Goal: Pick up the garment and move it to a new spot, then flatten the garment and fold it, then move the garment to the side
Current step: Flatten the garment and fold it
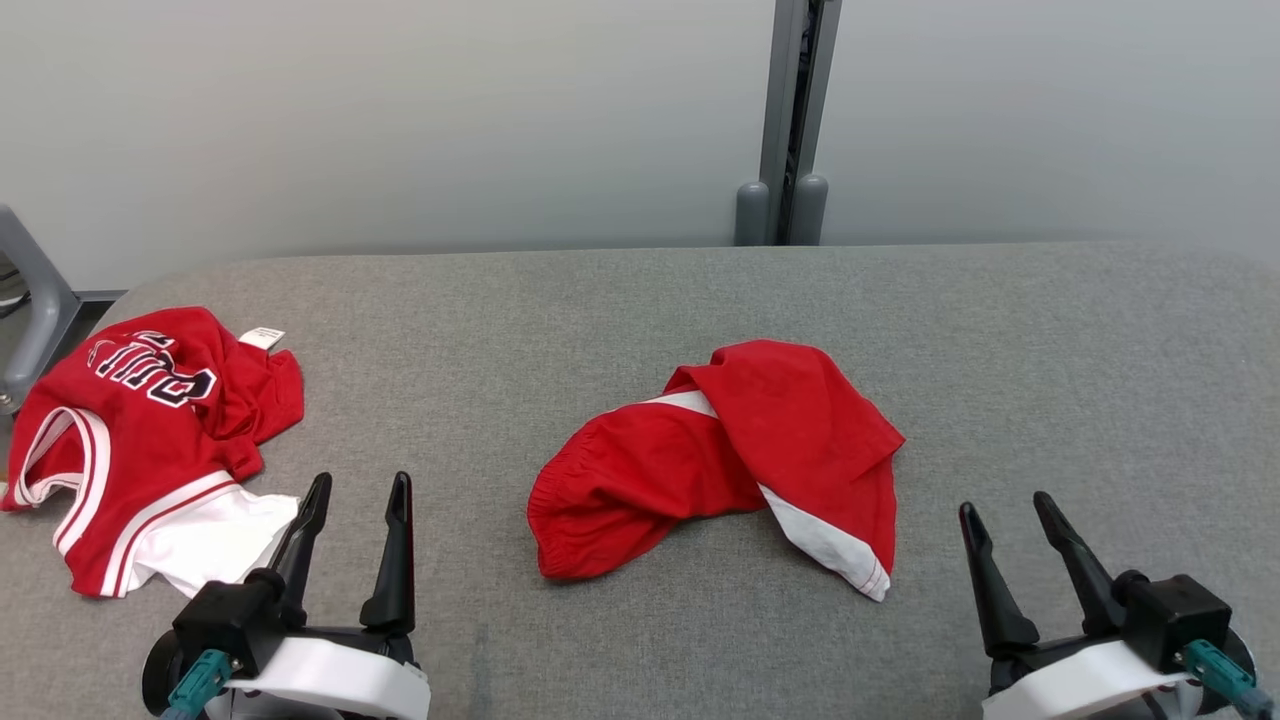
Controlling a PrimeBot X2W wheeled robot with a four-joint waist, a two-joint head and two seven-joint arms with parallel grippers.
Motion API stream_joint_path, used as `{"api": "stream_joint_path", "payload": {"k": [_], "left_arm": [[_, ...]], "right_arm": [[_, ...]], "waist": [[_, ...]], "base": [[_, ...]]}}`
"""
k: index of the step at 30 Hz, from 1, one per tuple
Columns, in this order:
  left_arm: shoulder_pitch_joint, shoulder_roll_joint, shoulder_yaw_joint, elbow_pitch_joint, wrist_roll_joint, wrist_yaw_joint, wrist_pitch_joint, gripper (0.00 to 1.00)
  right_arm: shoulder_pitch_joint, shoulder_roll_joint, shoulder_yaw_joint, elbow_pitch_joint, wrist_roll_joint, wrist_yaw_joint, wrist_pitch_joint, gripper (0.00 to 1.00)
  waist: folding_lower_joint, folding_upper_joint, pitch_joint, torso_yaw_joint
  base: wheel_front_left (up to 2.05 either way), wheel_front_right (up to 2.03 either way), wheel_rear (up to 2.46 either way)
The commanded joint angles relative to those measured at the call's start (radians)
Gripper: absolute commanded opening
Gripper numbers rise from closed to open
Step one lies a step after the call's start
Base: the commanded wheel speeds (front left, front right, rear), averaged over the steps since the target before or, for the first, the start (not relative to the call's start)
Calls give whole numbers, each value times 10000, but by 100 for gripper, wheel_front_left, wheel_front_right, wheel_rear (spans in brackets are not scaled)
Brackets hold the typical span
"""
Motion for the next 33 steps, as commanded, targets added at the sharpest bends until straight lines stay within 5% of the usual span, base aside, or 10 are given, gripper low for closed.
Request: {"api": "stream_joint_path", "payload": {"k": [1, 25, 27, 28, 29, 32, 33], "left_arm": [[76, 8, 6, -26, -6, 46, -15, 100], [-91, 121, -262, -140, -62, 94, 134, 100], [-94, 137, -266, -151, -79, 111, 133, 100], [-98, 142, -274, -152, -87, 121, 135, 100], [-98, 150, -277, -154, -94, 125, 134, 100], [-77, 166, -262, -150, -90, 134, 130, 100], [-73, 169, -254, -153, -95, 158, 128, 100]], "right_arm": [[-244, -112, 177, 355, 43, 3, -42, 100], [-2311, -177, 1701, 5829, 1167, 3, -44, 100], [-2488, -177, 1776, 6209, 1289, 3, -24, 70], [-2559, -172, 1838, 6364, 1339, 3, -14, 47], [-2615, -172, 1900, 6519, 1385, 3, -10, 45], [-2815, -160, 2136, 6810, 1542, 3, -17, 0], [-2869, -153, 2224, 6844, 1592, 3, -22, 0]], "waist": [[0, 0, -9, 71], [0, 0, 262, 1563], [0, 0, 275, 1613], [0, 0, 279, 1628], [0, 0, 280, 1634], [0, 0, 277, 1596], [0, 0, 272, 1552]], "base": [[0, 0, 0], [0, 0, 0], [0, 0, 0], [0, 0, 0], [0, 0, 0], [0, 0, 0], [0, 0, 0]]}}
